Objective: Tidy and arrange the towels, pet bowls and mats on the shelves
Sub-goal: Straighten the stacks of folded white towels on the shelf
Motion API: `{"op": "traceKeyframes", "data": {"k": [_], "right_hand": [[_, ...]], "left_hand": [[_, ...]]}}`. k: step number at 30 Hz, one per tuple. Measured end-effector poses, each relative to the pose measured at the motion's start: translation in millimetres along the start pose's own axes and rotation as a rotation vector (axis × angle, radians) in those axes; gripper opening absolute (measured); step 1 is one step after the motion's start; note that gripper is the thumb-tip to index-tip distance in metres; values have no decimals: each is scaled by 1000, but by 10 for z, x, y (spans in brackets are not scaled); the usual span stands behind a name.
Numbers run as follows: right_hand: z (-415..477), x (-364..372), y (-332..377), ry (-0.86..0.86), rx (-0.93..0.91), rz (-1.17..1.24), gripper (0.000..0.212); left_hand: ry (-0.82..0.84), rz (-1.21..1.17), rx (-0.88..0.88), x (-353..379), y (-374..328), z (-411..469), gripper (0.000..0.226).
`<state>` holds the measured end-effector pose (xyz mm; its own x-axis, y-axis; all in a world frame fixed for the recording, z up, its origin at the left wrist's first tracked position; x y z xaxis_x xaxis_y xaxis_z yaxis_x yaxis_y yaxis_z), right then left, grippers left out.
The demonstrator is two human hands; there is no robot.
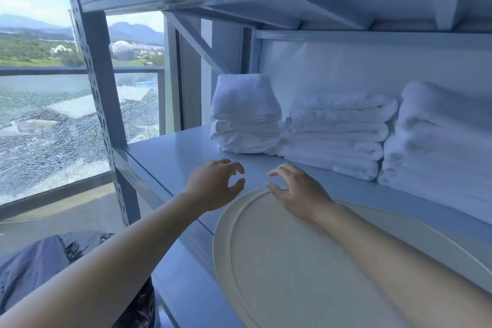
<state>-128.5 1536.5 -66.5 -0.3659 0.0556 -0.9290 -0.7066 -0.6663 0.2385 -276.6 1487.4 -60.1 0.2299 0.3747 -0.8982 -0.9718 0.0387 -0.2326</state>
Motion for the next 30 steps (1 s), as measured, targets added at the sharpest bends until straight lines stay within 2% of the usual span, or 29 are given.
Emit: {"op": "traceKeyframes", "data": {"k": [6,11,15,22,30], "right_hand": [[354,133,1,-4,72,35,38],[703,140,-27,-36,142,33,39],[860,92,-63,-58,152,-37,38],[1009,-125,-83,-181,90,-103,41],[1257,-293,1,-249,19,-173,48]], "left_hand": [[-22,-75,-67,107,338,274,30],[-107,-156,-87,64,505,561,29],[-168,-139,-5,-4,504,728,29],[-390,-50,194,-343,466,938,30],[-381,53,162,-410,501,1262,53]]}}
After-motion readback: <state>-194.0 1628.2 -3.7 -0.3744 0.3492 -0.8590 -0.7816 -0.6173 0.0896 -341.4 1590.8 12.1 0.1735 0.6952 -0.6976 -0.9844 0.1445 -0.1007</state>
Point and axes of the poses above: each hand's wrist, its own z-axis towards the middle knuckle, its own x-axis out of the palm, y = z × x, the point moved 9 cm from there along z, towards the middle knuckle, and after that the axes turned 3 degrees about -z, right-handed, at the moved point
